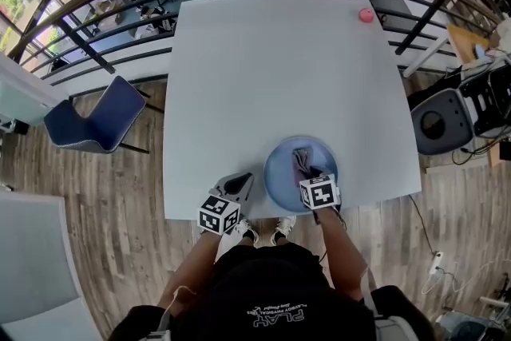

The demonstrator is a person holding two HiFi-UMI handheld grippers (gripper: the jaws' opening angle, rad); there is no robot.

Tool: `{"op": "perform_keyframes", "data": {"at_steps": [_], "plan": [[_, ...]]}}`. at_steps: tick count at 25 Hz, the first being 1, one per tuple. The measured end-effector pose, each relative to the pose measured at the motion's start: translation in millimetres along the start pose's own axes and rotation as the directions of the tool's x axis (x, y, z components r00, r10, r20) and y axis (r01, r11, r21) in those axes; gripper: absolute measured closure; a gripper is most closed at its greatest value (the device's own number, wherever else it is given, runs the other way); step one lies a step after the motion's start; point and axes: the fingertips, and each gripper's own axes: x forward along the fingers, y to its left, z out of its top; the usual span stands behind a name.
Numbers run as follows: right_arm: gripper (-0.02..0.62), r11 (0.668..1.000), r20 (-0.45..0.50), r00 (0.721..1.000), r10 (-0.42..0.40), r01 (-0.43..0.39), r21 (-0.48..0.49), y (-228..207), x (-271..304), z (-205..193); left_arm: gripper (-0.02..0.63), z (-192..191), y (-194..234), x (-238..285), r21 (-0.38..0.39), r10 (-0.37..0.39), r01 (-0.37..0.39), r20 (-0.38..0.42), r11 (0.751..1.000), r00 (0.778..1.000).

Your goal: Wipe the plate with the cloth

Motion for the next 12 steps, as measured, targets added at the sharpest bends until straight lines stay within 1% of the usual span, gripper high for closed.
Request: {"op": "perform_keyframes", "data": {"at_steps": [6,10,12], "plan": [[0.476,0.999,0.000,0.999,-0.049,0.049,-0.010,-22,-2,-4,0.594,-3,-3,2,-0.001,-0.009,0.009,0.000,1.000,1.000],[0.477,0.998,-0.004,0.998,-0.063,0.063,0.020,-38,-5,-8,0.594,-4,-3,2,-0.001,-0.007,0.007,-0.009,1.000,1.000],[0.477,0.997,-0.010,0.997,-0.079,0.079,0.019,-45,-8,-8,0.594,-3,-2,1,-0.005,-0.007,0.007,-0.012,1.000,1.000]]}}
